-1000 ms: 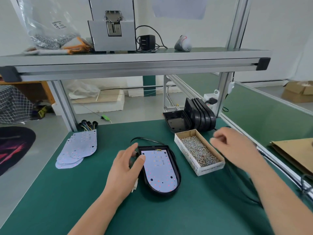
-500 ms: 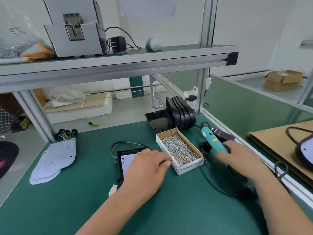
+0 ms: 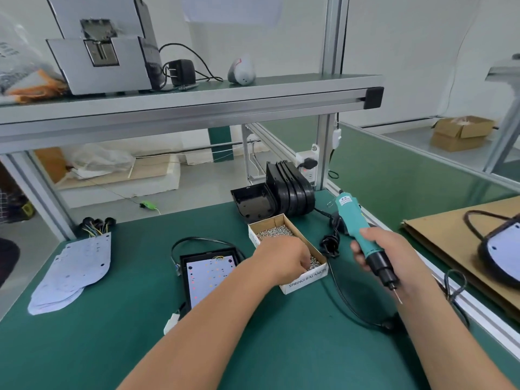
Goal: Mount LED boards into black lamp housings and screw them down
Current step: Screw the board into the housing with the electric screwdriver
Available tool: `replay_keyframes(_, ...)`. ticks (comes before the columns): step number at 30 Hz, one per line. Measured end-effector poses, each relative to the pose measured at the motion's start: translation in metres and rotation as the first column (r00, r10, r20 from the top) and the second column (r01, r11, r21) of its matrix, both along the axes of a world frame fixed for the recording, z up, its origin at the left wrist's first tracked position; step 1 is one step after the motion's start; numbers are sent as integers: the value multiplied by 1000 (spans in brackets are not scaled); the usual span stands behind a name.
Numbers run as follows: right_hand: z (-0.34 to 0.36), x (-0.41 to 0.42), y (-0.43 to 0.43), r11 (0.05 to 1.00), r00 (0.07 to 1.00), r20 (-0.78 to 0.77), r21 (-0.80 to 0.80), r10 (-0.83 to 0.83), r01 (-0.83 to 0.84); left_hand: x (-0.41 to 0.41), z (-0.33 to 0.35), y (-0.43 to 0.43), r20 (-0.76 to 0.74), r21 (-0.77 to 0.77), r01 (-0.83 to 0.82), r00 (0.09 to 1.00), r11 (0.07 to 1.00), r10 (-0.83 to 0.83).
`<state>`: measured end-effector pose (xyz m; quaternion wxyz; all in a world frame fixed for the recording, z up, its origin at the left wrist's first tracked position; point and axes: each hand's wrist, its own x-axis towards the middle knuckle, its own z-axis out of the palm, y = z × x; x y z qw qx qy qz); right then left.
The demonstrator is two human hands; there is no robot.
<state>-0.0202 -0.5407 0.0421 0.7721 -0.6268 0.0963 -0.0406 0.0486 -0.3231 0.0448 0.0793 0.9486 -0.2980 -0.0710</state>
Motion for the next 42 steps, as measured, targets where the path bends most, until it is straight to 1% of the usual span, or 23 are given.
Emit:
replay_keyframes(2,0,2,-1,999,1000,-6,50,-4,5,0,-1,0,-2,-12,-7,1000,1000,7)
replay_keyframes(5,-1,4,-1,996,1000,4,85,1,-1,-1,-5,3,-13,-96,-55,998,994,54)
replay_keyframes(13,-2,5,2,997,1000,29,72,-8,5,-7,-7,9,-45,-248,-127,992,960,120)
replay_keyframes(25,-2,5,4,999,999,36,43,1,-2,-13,-7,16,-43,-325,-160,987,932,154)
replay_keyframes(30,-2,4,5,999,999,39,32,-1,0,-13,-2,18,-119,-404,-208,978,891,174)
replay_keyframes(32,-1,3,5,998,999,49,57,-2,-1,-17,4,21,-198,-498,-255,964,829,178)
replay_keyframes(34,-1,2,5,995,998,56,100,-4,-2,-22,12,26,-284,-627,-307,946,716,157)
replay_keyframes(35,0,2,5,992,998,57,123,-4,-3,-25,17,31,-337,-690,-344,932,637,138)
replay_keyframes(37,-1,2,6,987,998,62,160,-9,-1,-33,24,40,-483,-775,-460,873,434,62)
replay_keyframes(38,-2,1,7,984,997,70,176,-16,4,-37,27,46,-566,-782,-535,824,320,-6)
replay_keyframes(40,-3,1,11,975,995,90,222,-32,11,-45,30,58,-681,-732,-670,713,124,-166)
replay_keyframes(42,-3,0,17,958,993,111,288,-41,7,-52,31,70,-721,-644,-765,614,-18,-320)
